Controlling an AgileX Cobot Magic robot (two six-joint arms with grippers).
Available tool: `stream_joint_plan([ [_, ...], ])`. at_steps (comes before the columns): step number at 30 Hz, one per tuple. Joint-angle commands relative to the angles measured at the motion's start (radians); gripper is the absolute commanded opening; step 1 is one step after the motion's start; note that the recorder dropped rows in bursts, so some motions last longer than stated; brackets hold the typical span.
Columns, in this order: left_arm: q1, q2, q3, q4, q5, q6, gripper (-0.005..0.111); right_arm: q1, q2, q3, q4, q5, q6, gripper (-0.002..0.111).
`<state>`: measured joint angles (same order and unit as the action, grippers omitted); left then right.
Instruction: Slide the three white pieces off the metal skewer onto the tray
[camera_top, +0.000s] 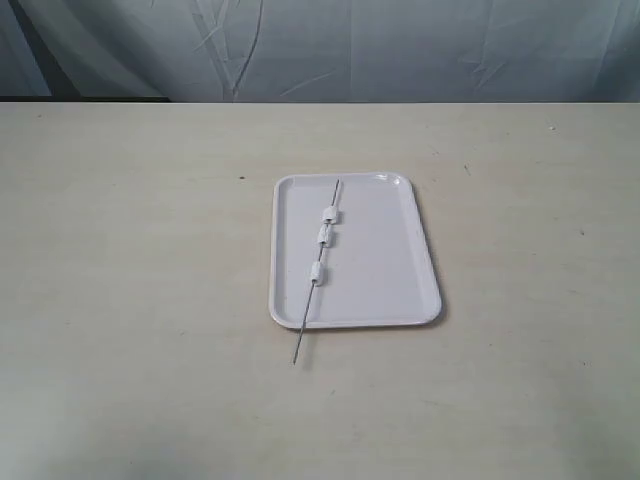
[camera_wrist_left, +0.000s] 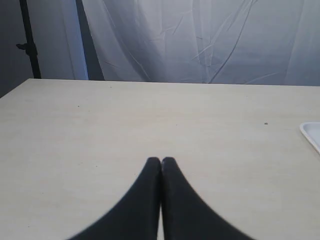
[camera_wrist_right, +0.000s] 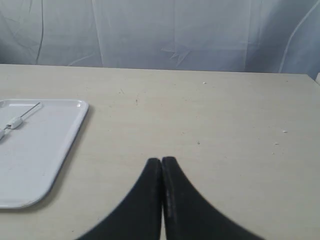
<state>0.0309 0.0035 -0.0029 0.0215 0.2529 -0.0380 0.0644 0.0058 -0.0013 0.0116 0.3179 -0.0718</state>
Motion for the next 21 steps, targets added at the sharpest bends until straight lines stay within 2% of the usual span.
stream_joint_plan([
  [1, -0.001, -0.004, 0.003, -0.001, -0.014, -0.004, 0.0, -0.006, -0.006, 0.001, 0.0, -0.006, 0.002, -0.001],
  [17, -0.001, -0.004, 0.003, 0.0, -0.014, -0.004, 0.0, -0.006, -0.006, 0.001, -0.012, -0.018, -0.006, -0.001],
  [19, -0.001, -0.004, 0.003, 0.024, -0.043, -0.004, 0.0, -0.006, -0.006, 0.001, -0.012, -0.041, -0.006, -0.001],
  [21, -0.001, -0.004, 0.003, 0.019, -0.131, -0.004, 0.0, -0.006, -0.006, 0.001, -0.012, -0.125, -0.006, -0.001],
])
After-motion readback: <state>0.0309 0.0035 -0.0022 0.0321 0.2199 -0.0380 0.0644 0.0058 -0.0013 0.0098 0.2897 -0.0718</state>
